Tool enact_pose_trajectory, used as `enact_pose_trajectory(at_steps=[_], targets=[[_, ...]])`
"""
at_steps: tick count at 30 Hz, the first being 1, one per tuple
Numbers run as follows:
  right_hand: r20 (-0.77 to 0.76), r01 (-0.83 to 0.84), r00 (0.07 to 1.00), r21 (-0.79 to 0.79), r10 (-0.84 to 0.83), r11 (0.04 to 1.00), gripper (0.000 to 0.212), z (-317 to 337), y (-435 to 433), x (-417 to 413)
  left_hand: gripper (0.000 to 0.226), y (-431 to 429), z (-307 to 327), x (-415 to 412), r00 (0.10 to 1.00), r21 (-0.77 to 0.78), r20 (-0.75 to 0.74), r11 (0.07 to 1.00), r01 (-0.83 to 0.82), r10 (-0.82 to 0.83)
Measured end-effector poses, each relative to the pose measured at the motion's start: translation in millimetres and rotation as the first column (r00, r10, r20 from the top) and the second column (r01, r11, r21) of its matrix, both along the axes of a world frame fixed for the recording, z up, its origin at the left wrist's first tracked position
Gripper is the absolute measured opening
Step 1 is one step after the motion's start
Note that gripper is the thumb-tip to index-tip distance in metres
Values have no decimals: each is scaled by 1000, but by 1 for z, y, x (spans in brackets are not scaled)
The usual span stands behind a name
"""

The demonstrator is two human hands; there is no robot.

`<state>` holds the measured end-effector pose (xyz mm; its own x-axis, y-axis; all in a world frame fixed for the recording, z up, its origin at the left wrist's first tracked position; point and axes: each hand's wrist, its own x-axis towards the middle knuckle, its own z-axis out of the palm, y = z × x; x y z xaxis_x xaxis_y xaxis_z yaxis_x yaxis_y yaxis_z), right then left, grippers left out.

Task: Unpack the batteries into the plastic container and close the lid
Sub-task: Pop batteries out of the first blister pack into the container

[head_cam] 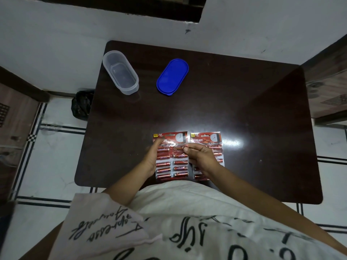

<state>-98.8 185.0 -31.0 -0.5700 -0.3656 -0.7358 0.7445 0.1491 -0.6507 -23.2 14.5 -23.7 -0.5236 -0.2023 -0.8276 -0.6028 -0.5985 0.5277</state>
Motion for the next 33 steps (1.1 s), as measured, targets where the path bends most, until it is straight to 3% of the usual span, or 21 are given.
enact_pose_trajectory(at_steps=[4,8,10,12,16,22,29,33], targets=[[-10,-39,999,-36,39,999,6,1,-1,0,63,6,12,-3,994,140,-43,986,-92,99],[-6,-39,999,-79,38,996,9,7,-4,2,84,12,11,-4,984,241,-22,956,-164,174],[-3,-29,1000,-87,28,996,16,9,-4,2,73,11,11,-4,984,223,13,959,-174,176],[2,-22,1000,-83,22,996,19,8,-2,2,45,3,8,-2,991,172,48,977,-128,121],[11,-40,999,-72,41,997,20,10,-1,2,19,-20,4,-5,984,194,34,967,166,-175],[12,-73,997,-44,73,996,17,12,-6,3,6,-32,3,-19,932,107,54,930,352,-359],[-95,-229,968,31,231,973,44,11,-7,0,20,-23,-3,-26,934,-193,130,915,354,-334],[-114,-176,976,66,183,982,37,3,-9,1,19,-17,-6,-25,962,-246,117,931,268,-246]])
